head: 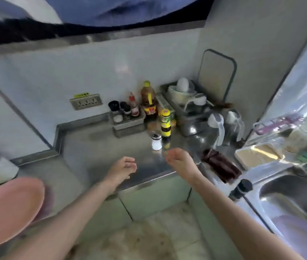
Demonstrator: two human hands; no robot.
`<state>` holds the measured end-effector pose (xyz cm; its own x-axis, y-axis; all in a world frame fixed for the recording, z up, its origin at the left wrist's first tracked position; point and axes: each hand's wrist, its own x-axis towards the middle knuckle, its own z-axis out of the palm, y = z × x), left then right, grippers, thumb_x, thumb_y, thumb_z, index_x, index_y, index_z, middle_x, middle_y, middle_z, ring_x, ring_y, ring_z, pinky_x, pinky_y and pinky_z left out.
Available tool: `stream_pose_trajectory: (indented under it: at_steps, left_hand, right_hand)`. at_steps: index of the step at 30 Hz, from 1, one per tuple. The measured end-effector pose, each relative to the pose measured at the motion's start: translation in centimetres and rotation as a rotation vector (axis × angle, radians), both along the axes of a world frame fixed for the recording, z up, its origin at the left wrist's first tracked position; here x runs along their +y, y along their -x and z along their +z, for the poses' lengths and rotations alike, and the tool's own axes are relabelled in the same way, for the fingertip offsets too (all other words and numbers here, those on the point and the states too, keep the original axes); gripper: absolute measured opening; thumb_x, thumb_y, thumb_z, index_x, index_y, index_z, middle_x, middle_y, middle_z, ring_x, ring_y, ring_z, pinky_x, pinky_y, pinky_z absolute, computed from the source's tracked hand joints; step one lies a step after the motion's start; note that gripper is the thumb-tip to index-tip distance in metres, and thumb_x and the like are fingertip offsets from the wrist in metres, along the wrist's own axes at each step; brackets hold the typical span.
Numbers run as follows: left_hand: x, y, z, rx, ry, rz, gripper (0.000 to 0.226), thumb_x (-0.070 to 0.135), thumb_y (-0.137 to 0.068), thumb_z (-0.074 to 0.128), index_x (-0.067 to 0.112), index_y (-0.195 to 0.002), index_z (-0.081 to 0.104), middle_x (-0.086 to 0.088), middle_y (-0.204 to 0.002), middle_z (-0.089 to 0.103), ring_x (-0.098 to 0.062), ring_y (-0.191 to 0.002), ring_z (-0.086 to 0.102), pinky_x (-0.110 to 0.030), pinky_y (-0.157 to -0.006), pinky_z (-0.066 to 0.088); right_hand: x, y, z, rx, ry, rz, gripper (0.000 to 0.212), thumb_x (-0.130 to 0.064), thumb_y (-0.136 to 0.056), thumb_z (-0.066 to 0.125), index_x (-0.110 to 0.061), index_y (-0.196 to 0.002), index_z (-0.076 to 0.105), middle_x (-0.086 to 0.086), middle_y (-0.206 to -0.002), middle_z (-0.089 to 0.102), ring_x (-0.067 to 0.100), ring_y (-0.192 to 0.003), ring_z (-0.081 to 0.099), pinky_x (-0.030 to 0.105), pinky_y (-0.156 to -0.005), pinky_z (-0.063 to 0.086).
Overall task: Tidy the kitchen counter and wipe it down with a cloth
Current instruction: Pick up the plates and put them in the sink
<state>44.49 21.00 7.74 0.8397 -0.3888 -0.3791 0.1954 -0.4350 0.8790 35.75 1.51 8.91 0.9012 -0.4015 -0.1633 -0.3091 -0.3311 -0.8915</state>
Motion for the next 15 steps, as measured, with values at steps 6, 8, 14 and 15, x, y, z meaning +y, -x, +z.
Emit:
stream_pose_trajectory:
  at_steps: [6,8,14,15]
  left_hand:
    - [18.5,-3.7,-1.8,0.014,-0.071,0.297,0.023,-0.007,-0.082,0.058,0.004,-0.1,0.051,-0.002,-0.074,0.053,-0.003,-0.052,0.056,-0.009,-0.042,0.04]
    - [25.1,-4.2,-2.7,-0.009,-0.124,0.418,0.029,-0.003,-0.077,0.063,0.001,-0.104,0.052,-0.001,-0.072,0.051,-0.008,-0.056,0.053,-0.004,-0.042,0.036]
    - [41.0,-3.3,-7.3,0.119,-0.214,0.749,0.036,-0.002,-0.076,0.063,-0.003,-0.11,0.052,-0.016,-0.096,0.053,-0.026,-0.085,0.048,-0.03,-0.071,0.036]
    - [42.5,-3.1,-8.1,0.138,-0.232,0.787,0.033,-0.005,-0.078,0.06,-0.004,-0.11,0.051,-0.018,-0.099,0.053,-0.026,-0.082,0.049,-0.029,-0.07,0.037]
  right_hand:
    - [16.7,-8.8,-3.0,0.083,-0.069,0.235,0.024,-0.004,-0.085,0.059,-0.005,-0.109,0.061,0.004,-0.096,0.06,0.019,-0.094,0.057,0.03,-0.084,0.045]
    - [22.2,-11.1,-4.4,0.133,-0.066,0.303,0.028,-0.004,-0.085,0.059,-0.002,-0.113,0.06,0.009,-0.102,0.063,0.022,-0.098,0.059,0.033,-0.09,0.045]
    - [35.4,-15.4,-9.3,0.291,-0.057,0.459,0.026,-0.001,-0.085,0.055,-0.006,-0.11,0.061,0.014,-0.104,0.064,0.024,-0.097,0.06,0.033,-0.09,0.046]
    - [37.0,-15.8,-9.7,0.319,-0.054,0.472,0.026,-0.003,-0.085,0.054,-0.011,-0.109,0.061,0.014,-0.109,0.064,0.025,-0.1,0.061,0.031,-0.088,0.045]
